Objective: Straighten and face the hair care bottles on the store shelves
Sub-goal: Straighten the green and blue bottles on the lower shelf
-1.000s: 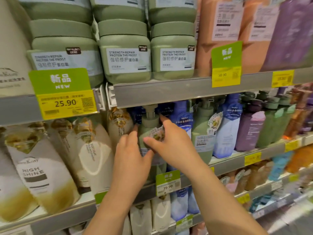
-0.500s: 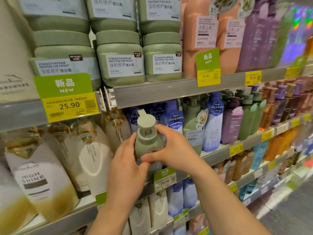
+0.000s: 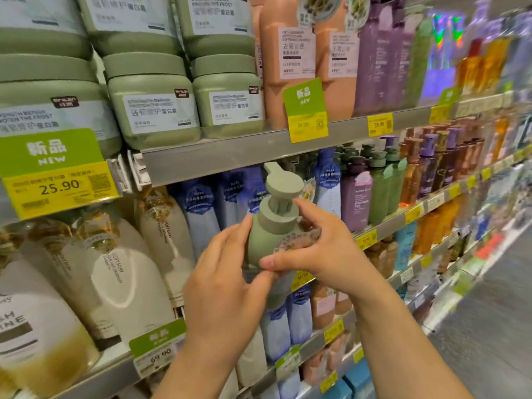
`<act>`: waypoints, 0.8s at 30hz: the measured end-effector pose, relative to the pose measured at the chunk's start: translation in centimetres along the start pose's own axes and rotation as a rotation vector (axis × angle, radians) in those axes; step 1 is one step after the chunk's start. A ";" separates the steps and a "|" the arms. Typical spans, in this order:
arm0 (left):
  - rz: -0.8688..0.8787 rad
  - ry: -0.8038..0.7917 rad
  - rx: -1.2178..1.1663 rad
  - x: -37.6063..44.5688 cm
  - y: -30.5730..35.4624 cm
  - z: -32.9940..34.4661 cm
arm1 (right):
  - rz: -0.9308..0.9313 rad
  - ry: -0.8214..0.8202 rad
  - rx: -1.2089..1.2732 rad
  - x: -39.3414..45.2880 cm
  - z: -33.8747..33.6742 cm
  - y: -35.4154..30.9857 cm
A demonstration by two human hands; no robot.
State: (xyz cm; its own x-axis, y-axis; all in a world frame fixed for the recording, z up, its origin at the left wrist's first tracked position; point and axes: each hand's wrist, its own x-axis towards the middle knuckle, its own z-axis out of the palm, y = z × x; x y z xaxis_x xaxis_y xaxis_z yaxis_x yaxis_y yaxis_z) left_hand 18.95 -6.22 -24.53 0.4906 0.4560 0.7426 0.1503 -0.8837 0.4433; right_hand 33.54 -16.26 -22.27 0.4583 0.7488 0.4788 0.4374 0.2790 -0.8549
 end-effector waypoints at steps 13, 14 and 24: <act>-0.132 -0.163 -0.186 4.0 7.9 15.1 | 0.130 0.017 0.109 0.9 -16.4 6.0; -0.135 -0.185 -0.202 4.3 8.1 16.0 | 0.140 0.017 0.117 1.0 -17.3 6.3; -0.344 -0.041 -0.228 6.6 8.1 22.0 | 0.165 0.006 0.228 3.2 -25.3 9.6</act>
State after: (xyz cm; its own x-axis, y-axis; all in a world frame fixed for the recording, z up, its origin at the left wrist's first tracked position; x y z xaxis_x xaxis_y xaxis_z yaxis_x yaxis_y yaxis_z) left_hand 42.30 -12.69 -27.11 0.4797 0.7121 0.5126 0.1200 -0.6319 0.7657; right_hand 58.76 -26.39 -23.87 0.5139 0.7920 0.3297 0.1716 0.2817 -0.9440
